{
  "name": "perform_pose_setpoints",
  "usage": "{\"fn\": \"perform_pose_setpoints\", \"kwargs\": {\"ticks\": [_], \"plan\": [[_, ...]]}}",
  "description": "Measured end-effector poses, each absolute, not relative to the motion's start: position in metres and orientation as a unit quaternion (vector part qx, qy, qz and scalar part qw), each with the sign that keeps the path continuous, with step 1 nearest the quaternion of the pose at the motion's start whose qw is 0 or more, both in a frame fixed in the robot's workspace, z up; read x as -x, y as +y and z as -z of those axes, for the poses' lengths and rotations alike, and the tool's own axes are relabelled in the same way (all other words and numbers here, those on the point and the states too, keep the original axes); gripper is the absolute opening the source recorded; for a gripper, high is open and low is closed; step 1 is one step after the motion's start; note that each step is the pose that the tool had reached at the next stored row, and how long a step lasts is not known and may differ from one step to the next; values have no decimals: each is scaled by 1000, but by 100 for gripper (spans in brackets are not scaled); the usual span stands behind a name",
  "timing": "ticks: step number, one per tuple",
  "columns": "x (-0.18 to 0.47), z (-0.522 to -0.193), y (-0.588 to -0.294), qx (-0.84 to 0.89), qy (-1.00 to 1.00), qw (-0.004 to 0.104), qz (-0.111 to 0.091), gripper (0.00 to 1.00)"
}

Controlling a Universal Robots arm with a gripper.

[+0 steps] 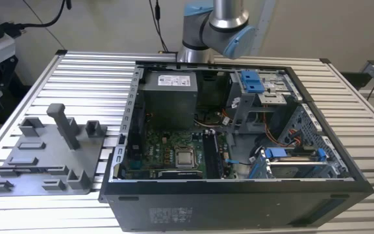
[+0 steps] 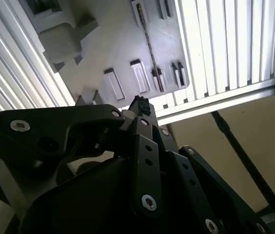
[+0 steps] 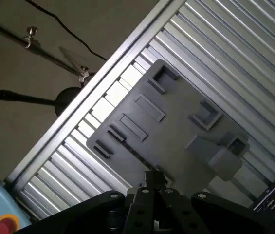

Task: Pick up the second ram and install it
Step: 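Pick up the second ram and move it above second insertion slot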

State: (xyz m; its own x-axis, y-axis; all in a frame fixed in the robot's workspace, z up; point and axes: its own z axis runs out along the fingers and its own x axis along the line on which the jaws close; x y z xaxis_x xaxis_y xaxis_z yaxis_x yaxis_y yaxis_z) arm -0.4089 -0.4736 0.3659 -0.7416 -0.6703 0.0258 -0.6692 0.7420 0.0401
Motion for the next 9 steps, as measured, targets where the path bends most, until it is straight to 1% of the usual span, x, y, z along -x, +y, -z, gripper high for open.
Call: {"fn": "perform_pose_setpoints", "kwargs": {"ticks": [9], "plan": [[409, -366, -474, -432, -902, 20, 12, 11]]}}
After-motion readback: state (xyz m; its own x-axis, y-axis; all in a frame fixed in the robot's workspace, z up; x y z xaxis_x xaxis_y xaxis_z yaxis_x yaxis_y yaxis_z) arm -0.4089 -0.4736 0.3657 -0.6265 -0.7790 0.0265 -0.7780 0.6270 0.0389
